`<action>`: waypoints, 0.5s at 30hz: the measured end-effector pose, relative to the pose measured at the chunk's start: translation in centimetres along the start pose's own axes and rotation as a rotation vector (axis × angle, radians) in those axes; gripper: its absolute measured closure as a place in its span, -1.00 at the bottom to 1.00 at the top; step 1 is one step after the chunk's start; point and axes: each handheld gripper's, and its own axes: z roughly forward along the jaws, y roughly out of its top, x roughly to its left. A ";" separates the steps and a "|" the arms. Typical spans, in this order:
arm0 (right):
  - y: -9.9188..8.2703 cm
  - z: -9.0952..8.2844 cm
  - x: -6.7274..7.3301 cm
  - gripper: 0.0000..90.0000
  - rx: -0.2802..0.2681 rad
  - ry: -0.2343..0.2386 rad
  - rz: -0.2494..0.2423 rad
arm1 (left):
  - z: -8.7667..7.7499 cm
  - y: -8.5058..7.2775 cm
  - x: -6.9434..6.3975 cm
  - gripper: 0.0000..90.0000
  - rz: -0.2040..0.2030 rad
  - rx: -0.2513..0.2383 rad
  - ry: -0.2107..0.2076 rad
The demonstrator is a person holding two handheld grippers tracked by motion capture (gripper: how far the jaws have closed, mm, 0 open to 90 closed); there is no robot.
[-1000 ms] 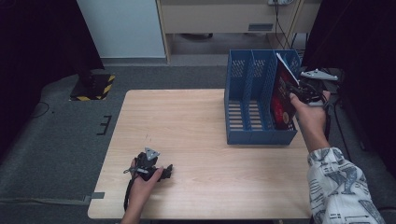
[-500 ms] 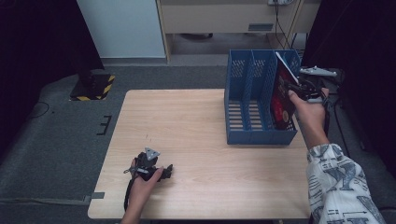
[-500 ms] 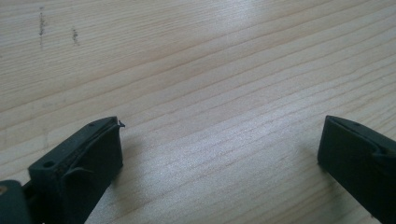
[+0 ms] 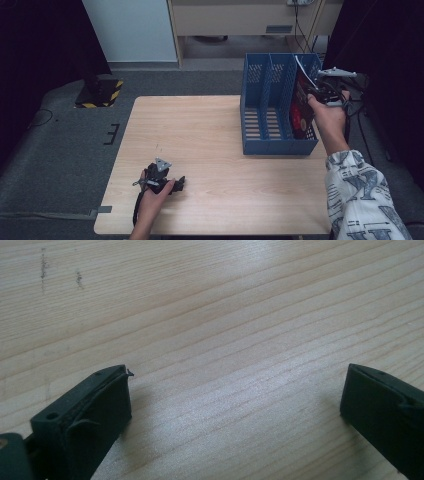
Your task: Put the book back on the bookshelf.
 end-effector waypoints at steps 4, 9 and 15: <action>0.2 0.1 -0.1 0.94 -0.002 -0.023 -0.017 | 0.0 0.0 0.0 -1.00 -0.004 -0.004 -0.001; 0.4 0.4 -0.3 0.94 -0.004 -0.074 -0.033 | 0.0 0.0 -0.1 -1.00 -0.001 -0.004 -0.003; 1.0 0.9 -0.5 0.94 -0.014 -0.122 -0.046 | 0.0 0.0 -0.1 -1.00 -0.001 -0.004 -0.003</action>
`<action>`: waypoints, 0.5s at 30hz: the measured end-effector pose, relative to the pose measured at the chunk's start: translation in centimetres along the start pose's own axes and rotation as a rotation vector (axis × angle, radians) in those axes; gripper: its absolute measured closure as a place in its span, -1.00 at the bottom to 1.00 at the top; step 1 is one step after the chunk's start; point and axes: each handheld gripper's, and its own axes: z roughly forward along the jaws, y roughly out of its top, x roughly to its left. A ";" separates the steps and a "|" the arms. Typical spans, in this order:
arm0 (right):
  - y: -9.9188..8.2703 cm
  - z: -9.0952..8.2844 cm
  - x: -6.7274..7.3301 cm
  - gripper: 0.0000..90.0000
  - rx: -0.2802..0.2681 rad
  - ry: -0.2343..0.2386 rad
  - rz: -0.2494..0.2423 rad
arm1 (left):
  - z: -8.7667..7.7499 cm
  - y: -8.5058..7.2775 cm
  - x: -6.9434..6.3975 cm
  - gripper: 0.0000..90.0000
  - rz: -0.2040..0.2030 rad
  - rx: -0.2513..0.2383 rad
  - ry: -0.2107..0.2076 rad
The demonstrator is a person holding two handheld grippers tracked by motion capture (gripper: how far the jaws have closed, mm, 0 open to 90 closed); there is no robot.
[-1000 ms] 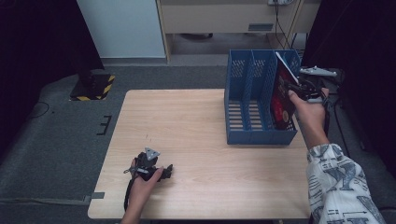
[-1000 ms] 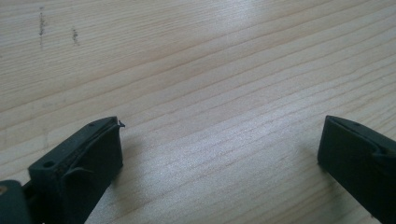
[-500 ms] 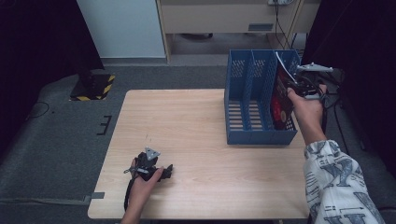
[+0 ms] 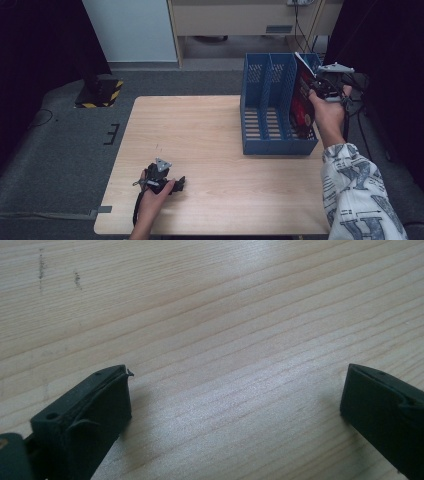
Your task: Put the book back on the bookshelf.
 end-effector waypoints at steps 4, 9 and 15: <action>0.4 0.3 0.2 0.94 0.003 -0.037 -0.032 | 0.0 0.0 0.0 -1.00 0.004 0.000 -0.001; 0.0 0.9 0.3 0.94 0.012 -0.071 -0.046 | 0.0 0.0 0.0 -1.00 0.004 0.001 -0.001; -0.3 1.2 0.8 0.93 0.006 -0.062 -0.043 | 0.0 0.0 0.0 -1.00 0.003 0.001 0.000</action>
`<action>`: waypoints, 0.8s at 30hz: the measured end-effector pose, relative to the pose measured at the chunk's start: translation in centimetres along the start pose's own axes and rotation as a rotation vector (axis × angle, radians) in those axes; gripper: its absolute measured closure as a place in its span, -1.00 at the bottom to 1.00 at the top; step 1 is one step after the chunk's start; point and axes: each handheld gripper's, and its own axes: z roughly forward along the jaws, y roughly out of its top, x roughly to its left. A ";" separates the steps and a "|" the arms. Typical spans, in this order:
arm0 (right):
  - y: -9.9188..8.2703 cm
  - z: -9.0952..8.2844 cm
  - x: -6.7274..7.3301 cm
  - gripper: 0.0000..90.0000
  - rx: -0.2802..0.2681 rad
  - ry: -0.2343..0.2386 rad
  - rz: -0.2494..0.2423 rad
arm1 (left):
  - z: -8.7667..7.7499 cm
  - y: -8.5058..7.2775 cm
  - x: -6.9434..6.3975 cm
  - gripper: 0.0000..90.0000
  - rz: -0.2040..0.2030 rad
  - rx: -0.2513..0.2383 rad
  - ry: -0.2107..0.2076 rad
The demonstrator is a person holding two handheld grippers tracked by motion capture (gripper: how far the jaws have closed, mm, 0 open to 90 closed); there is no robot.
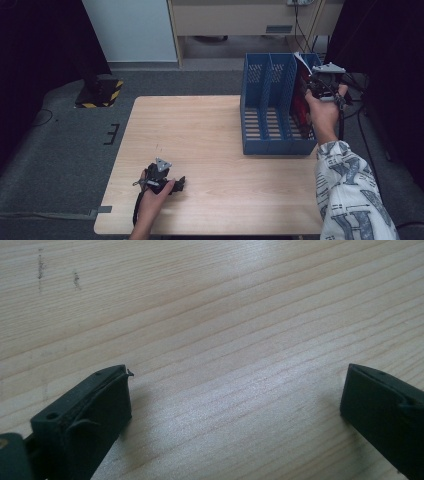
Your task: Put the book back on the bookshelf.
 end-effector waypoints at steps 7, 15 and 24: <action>-0.1 -0.1 0.6 0.93 -0.001 0.034 -0.005 | 0.0 0.0 0.0 -1.00 -0.001 0.000 -0.001; -0.1 -0.2 1.4 0.83 -0.008 0.062 0.000 | 0.0 0.0 0.0 -1.00 -0.001 0.000 -0.001; -0.2 -0.4 1.9 0.31 -0.039 0.104 0.023 | 0.0 0.0 0.0 -1.00 -0.001 0.000 -0.001</action>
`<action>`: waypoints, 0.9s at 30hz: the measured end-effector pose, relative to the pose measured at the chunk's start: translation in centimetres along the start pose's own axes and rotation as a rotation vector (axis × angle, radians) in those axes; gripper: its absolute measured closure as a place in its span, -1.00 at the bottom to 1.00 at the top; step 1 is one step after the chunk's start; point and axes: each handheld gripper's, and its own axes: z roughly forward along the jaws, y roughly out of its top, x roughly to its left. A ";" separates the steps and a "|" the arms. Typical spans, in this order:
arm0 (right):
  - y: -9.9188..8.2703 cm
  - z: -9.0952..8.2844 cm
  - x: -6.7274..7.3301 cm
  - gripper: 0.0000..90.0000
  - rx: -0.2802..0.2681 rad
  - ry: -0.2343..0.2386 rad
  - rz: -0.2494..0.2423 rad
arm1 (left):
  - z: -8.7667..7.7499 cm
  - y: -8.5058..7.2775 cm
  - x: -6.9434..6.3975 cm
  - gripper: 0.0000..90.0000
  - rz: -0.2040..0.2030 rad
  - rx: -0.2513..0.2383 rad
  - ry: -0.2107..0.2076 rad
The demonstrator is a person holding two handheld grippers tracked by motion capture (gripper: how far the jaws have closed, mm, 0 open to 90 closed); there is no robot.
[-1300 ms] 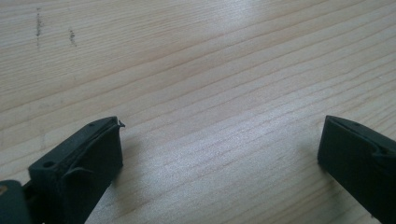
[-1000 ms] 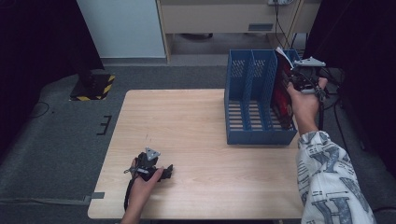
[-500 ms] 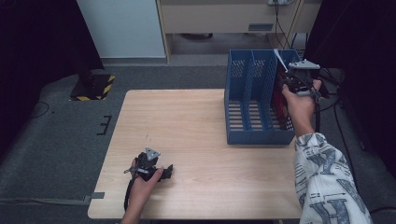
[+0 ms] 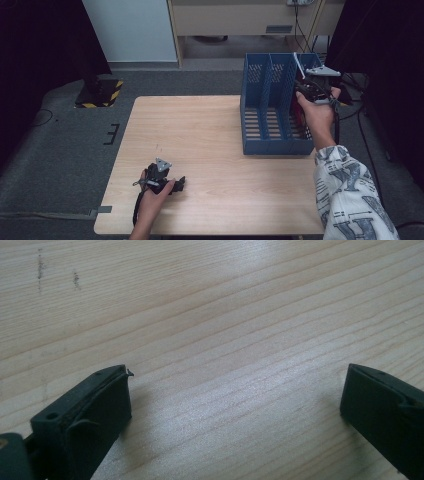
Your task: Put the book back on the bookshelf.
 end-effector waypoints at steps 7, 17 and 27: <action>0.0 -0.8 0.3 -0.21 -0.045 0.009 0.012 | 0.0 0.0 0.0 -1.00 0.004 0.003 0.000; -0.3 -2.1 0.1 -0.66 -0.062 0.056 0.056 | 0.0 0.0 0.0 -1.00 0.004 0.004 0.001; -1.6 -3.1 0.0 -0.80 -0.041 0.094 0.071 | 0.0 0.0 0.0 -1.00 0.004 0.004 0.001</action>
